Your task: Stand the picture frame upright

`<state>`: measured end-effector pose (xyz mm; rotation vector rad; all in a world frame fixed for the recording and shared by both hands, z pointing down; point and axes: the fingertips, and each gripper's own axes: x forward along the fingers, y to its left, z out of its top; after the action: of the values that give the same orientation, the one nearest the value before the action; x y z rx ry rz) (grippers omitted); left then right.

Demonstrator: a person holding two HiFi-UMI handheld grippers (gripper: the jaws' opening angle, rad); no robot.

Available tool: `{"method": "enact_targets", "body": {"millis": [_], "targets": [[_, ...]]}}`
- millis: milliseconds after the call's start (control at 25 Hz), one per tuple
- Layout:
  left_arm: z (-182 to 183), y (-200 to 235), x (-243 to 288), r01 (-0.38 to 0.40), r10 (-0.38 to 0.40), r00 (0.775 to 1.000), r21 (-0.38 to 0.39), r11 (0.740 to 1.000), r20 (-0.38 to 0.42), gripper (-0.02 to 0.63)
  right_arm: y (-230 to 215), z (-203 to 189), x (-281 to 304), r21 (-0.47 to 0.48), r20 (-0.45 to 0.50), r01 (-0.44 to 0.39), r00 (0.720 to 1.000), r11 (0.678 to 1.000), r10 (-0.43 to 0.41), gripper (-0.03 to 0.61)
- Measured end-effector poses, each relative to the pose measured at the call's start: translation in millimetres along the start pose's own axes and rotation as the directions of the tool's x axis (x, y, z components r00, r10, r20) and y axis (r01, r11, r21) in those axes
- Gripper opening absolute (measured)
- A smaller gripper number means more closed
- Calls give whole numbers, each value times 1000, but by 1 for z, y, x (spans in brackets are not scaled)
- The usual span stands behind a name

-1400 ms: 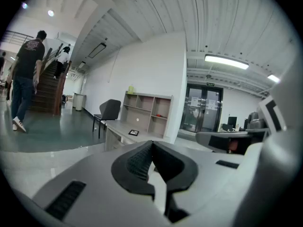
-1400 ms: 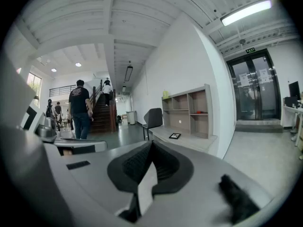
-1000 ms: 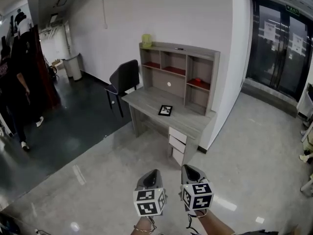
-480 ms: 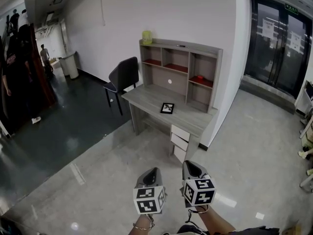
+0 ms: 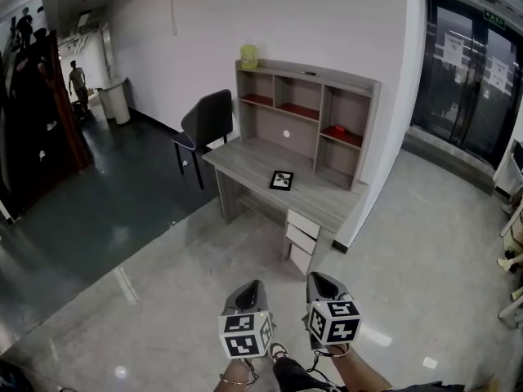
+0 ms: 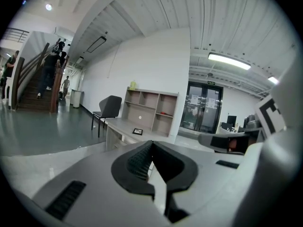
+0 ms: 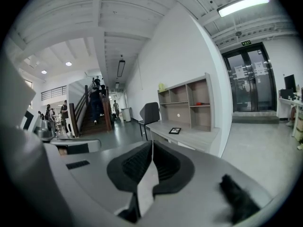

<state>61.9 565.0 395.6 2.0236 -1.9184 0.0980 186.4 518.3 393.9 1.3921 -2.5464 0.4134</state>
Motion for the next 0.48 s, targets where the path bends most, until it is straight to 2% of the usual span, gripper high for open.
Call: {"method": "enact_targets", "body": {"millis": [480], "targets": [[35, 24, 84, -13, 13, 1000, -1, 1000, 17, 9, -27, 42, 86, -38, 3, -1, 1000, 999, 1, 32]]}}
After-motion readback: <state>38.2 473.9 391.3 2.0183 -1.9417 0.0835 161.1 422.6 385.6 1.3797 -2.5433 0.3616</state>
